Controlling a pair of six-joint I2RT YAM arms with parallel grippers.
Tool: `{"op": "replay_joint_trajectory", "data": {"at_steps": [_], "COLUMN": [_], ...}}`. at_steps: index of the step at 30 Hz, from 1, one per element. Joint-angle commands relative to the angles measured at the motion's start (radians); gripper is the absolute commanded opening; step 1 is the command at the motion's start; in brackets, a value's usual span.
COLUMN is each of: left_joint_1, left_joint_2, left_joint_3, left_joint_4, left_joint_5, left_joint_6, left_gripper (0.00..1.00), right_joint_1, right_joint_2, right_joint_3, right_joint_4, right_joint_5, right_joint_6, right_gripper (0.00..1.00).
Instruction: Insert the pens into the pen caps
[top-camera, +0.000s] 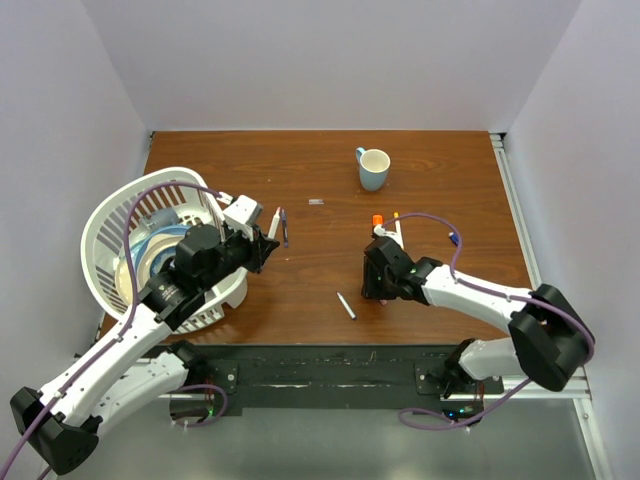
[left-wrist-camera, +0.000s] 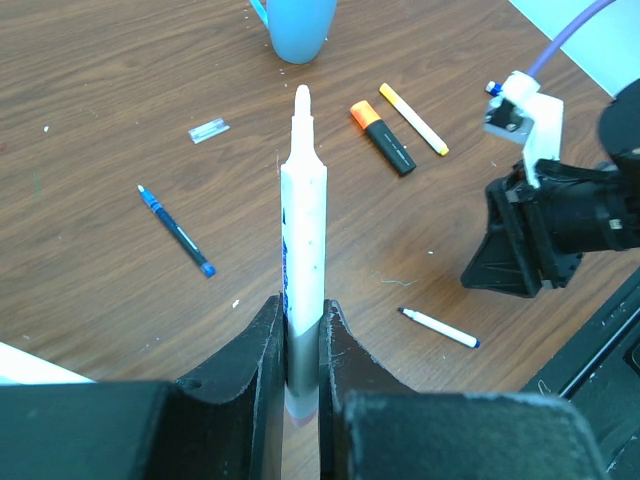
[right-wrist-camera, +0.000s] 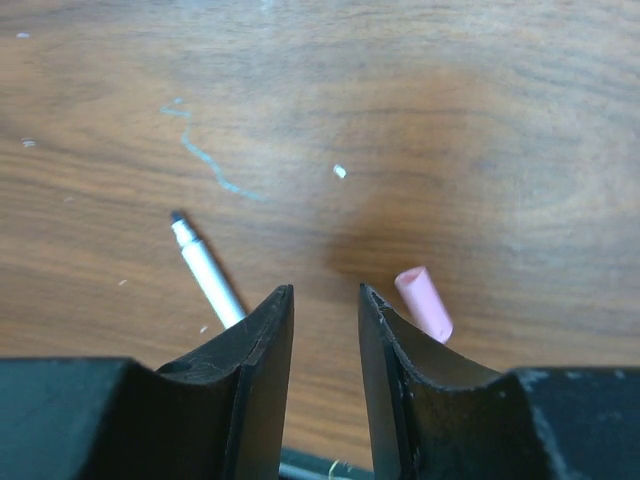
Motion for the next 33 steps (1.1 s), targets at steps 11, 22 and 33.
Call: {"op": "replay_joint_trajectory", "data": {"at_steps": [11,22,33], "left_joint_1": [0.003,0.003,0.003], "left_joint_2": [-0.041,-0.047,-0.044], "left_joint_3": [0.002,-0.001,0.0], "left_joint_4": [0.036,0.033,0.024], "left_joint_5": [-0.031,-0.028,-0.02], "left_joint_6": [0.007,0.004,0.008], "left_gripper": [0.0,0.0,0.0], "right_joint_1": [0.013,0.007,-0.002], "right_joint_2": [-0.068,-0.011,0.081], "right_joint_3": [-0.056,-0.043,0.04], "right_joint_4": [-0.111,-0.161,-0.055], "right_joint_5": [0.03,0.227,0.277], "right_joint_6": [0.102,0.053,-0.039], "right_gripper": [0.17,0.11,0.13]}}
